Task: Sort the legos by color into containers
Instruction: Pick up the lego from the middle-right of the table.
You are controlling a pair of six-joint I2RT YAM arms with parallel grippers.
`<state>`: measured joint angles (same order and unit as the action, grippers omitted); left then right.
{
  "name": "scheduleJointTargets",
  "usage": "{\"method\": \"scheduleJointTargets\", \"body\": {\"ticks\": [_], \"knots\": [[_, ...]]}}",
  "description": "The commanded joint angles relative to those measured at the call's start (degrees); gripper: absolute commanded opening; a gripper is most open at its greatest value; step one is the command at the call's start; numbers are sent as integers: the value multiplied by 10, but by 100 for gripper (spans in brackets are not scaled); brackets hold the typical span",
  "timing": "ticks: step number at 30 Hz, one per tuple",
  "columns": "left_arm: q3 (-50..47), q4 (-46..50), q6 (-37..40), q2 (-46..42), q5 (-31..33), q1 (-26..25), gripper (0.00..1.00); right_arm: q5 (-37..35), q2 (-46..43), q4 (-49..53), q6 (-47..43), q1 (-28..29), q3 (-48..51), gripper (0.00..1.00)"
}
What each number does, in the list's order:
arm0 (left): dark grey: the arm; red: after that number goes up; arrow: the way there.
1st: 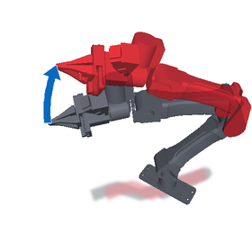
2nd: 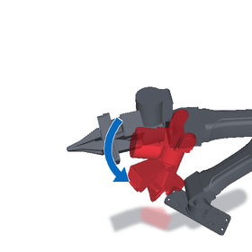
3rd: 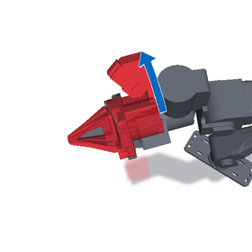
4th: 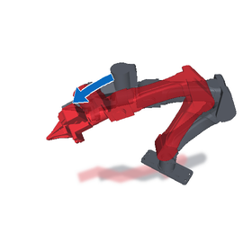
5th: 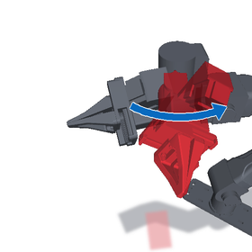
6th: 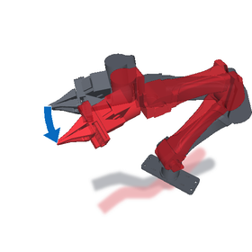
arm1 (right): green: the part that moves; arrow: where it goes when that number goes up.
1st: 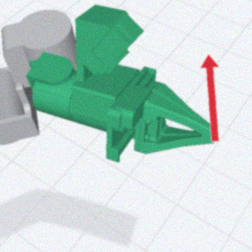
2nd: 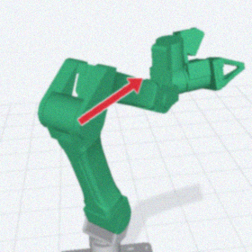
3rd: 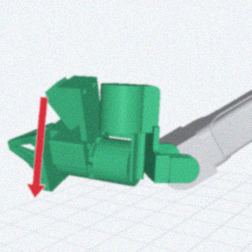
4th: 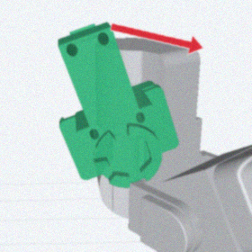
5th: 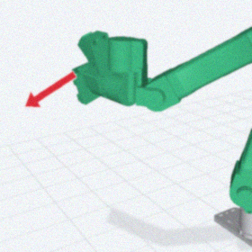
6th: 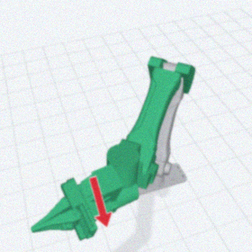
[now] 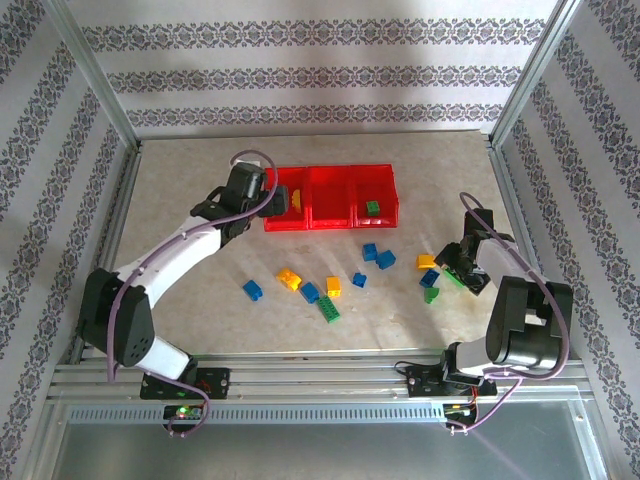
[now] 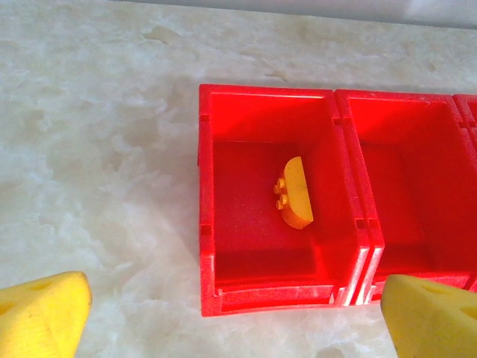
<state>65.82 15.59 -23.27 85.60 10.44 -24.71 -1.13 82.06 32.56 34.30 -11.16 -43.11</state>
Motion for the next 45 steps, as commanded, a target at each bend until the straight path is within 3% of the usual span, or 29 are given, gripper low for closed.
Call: {"method": "scheduleJointTargets", "body": {"ticks": [1, 20, 30, 45], "knots": [[-13, -27, -13, -23, 14, -4, 100, 27, 10, -20, -13, -7, -14, 85], [-26, -25, -16, -24, 9, -4, 100, 46, 55, -22, -17, -26, -22, 79], [-30, -28, -15, -31, 14, -4, 100, 67, 70, -15, -31, -26, -34, 70], [-40, -35, -14, -42, 20, -4, 100, 65, 8, 7, -32, -15, -56, 61]]}}
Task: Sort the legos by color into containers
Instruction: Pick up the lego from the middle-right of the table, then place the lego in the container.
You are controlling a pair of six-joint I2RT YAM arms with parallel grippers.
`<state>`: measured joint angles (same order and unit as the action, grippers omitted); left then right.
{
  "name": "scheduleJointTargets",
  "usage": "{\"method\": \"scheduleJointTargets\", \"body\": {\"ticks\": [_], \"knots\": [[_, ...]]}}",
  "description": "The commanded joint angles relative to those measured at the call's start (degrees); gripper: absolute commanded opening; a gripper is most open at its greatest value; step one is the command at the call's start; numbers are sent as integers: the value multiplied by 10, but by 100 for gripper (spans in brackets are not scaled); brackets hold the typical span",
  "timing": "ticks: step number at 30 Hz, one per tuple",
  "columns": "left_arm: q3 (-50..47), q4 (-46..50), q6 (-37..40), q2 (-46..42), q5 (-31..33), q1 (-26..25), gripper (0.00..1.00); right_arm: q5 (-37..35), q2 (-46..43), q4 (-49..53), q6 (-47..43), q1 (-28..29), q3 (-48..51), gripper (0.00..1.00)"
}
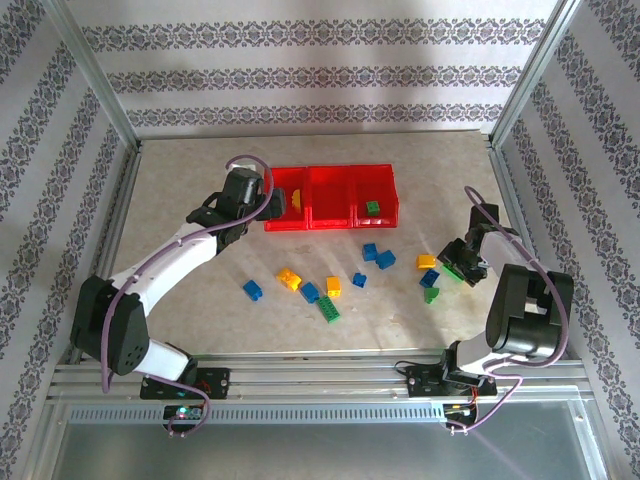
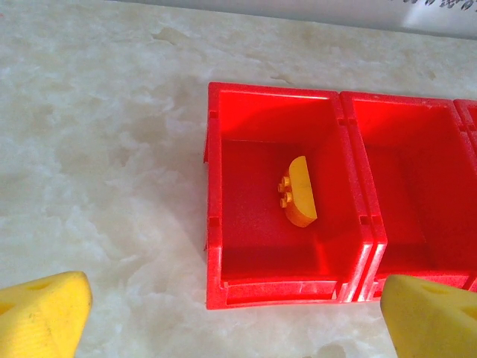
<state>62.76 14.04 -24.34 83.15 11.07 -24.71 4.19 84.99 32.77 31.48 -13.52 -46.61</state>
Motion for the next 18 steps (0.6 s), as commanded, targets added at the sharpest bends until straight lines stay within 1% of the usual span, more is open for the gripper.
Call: {"method": "scheduleJointTargets", "body": {"ticks": [1, 5, 10, 16, 18], "knots": [[-10, -20, -3, -18, 14, -3, 100, 13, -26, 7, -4, 12, -24, 60], [-12, -19, -3, -21, 16, -3, 100, 21, -53, 11, 4, 34, -41, 59], [-15, -21, -3, -25, 18, -3, 100, 25, -73, 13, 13, 76, -76, 58], [-22, -23, -4, -30, 19, -3, 100, 18, -63, 13, 12, 147, -142, 57], [-24, -22, -4, -33, 19, -3, 100, 4, -51, 12, 2, 177, -168, 57]]}}
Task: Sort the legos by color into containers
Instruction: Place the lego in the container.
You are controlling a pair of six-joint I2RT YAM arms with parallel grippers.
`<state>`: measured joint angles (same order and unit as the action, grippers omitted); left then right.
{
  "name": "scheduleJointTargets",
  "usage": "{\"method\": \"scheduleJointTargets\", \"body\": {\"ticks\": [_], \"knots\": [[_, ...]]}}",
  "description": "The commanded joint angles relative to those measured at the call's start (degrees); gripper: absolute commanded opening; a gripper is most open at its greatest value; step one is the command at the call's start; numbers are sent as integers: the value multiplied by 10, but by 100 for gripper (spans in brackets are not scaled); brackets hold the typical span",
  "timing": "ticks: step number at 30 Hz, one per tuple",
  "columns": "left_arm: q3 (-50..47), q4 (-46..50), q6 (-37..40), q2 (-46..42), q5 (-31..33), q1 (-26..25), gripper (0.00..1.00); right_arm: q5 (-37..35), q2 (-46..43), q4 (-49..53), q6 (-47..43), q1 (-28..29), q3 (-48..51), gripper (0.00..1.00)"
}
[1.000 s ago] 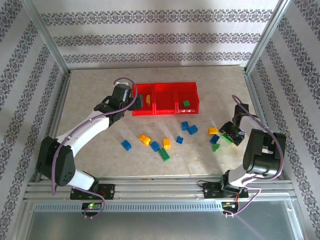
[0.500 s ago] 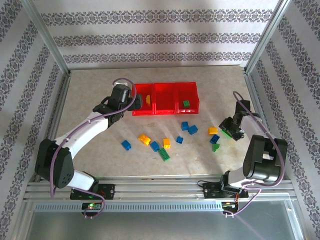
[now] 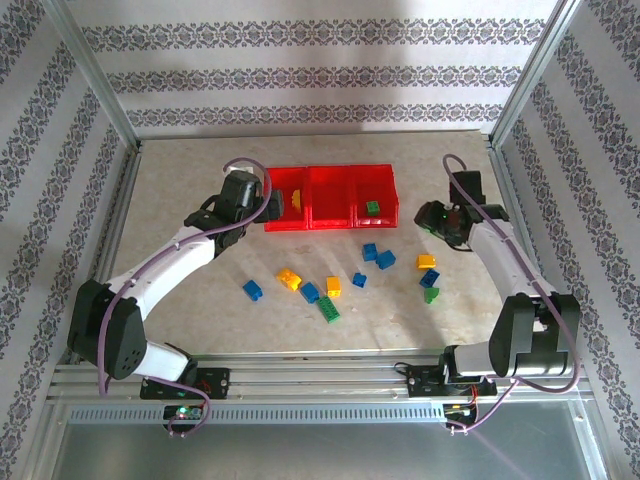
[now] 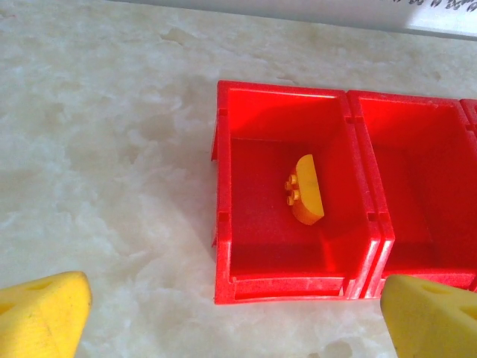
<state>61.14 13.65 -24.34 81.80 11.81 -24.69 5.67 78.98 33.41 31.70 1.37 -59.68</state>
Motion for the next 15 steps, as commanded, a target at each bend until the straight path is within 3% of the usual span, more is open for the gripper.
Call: {"method": "scheduleJointTargets", "body": {"ticks": [1, 8, 15], "knots": [[-9, -18, -4, -21, 11, -3, 100, -21, 18, 7, -8, 44, -53, 57], [-20, -15, -5, -34, 13, 0, 100, -67, 124, 31, -56, 126, -173, 57], [-33, -10, -6, -51, 16, 4, 100, -90, 251, 53, -82, 149, -298, 57]]}}
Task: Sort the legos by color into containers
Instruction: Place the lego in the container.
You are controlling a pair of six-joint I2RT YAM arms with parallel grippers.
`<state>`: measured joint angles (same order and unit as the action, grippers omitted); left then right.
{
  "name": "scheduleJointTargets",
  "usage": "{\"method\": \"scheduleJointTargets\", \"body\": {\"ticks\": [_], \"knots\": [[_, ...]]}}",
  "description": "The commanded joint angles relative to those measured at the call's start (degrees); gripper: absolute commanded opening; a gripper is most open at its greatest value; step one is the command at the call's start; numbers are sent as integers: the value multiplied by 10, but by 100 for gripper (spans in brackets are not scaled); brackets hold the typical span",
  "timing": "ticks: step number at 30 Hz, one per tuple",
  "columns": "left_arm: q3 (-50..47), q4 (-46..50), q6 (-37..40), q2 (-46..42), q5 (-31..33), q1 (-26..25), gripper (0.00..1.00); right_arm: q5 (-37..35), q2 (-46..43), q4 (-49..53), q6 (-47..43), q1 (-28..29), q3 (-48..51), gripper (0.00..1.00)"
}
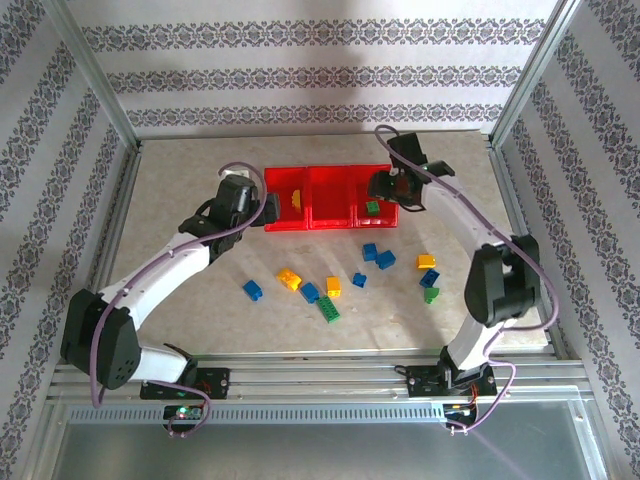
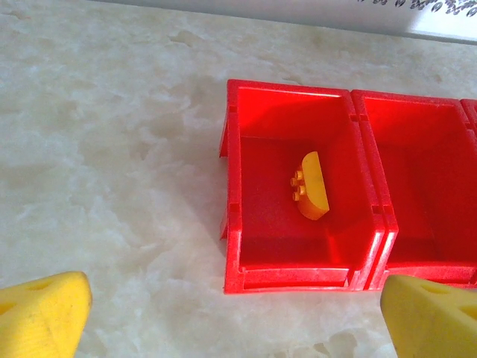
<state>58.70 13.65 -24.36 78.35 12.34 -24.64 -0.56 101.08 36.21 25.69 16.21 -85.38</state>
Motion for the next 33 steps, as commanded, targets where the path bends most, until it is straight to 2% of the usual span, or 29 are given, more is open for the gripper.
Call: {"method": "scheduleJointTargets", "body": {"ticks": [1, 12, 25, 33], "knots": [[-9, -9, -7, -19, 11, 4, 100, -28, 48, 30, -25, 0, -59, 57], [-20, 1, -6, -33, 14, 13, 100, -37, 171, 66, -42, 0, -190, 59], [-27, 11, -5, -39, 9, 18, 100, -47, 230, 70, -42, -1, -219, 64], [-33, 18, -6, -44, 9, 19, 100, -50, 244, 71, -40, 0, -227, 75]]}}
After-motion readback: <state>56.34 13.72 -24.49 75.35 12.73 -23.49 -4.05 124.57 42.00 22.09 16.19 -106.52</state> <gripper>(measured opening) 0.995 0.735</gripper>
